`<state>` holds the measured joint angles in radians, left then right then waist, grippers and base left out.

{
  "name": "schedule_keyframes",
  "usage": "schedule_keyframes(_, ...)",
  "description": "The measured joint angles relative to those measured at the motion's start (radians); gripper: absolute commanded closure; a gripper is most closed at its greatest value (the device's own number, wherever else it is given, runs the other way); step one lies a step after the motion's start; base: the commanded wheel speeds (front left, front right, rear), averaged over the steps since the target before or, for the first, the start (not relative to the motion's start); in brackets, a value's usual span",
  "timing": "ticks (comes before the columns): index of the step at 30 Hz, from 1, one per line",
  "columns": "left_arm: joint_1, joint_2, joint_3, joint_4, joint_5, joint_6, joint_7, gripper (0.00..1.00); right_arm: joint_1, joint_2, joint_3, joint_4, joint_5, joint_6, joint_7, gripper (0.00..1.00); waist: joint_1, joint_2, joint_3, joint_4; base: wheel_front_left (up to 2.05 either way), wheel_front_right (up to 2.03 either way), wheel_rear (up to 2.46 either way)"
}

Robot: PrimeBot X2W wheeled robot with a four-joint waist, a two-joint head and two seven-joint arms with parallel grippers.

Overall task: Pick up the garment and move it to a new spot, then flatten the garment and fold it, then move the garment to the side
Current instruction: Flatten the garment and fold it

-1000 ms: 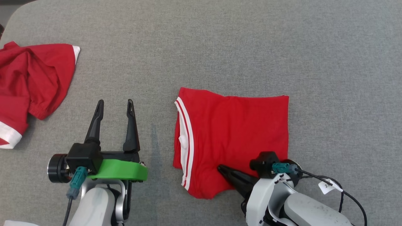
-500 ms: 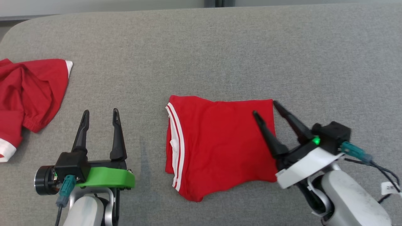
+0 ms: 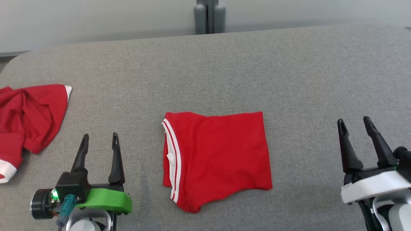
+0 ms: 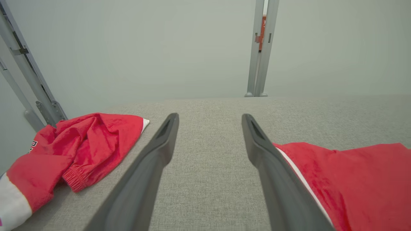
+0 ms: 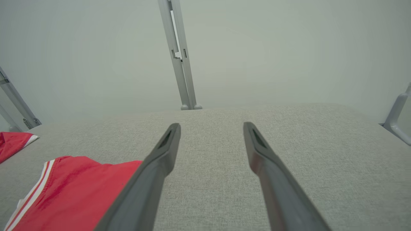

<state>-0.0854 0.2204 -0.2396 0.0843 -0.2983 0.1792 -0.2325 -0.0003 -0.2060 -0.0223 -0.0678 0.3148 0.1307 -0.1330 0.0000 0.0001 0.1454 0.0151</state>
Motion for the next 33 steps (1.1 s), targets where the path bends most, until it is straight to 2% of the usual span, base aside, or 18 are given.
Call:
schedule_keyframes(18,0.104,0.026,-0.026,0.005,-0.009,-0.003,0.026,0.00,0.163,0.040,-0.029,-0.117,-0.033,0.000,0.114,0.00,0.0000,0.0000,-0.134,-0.008,0.00,0.00,0.00)
schedule_keyframes(33,0.110,0.031,-0.030,0.004,-0.021,0.003,0.027,0.00,0.176,0.040,-0.031,-0.136,-0.032,0.000,0.129,0.00,0.0000,0.0000,-0.137,-0.009,0.00,0.00,0.00)
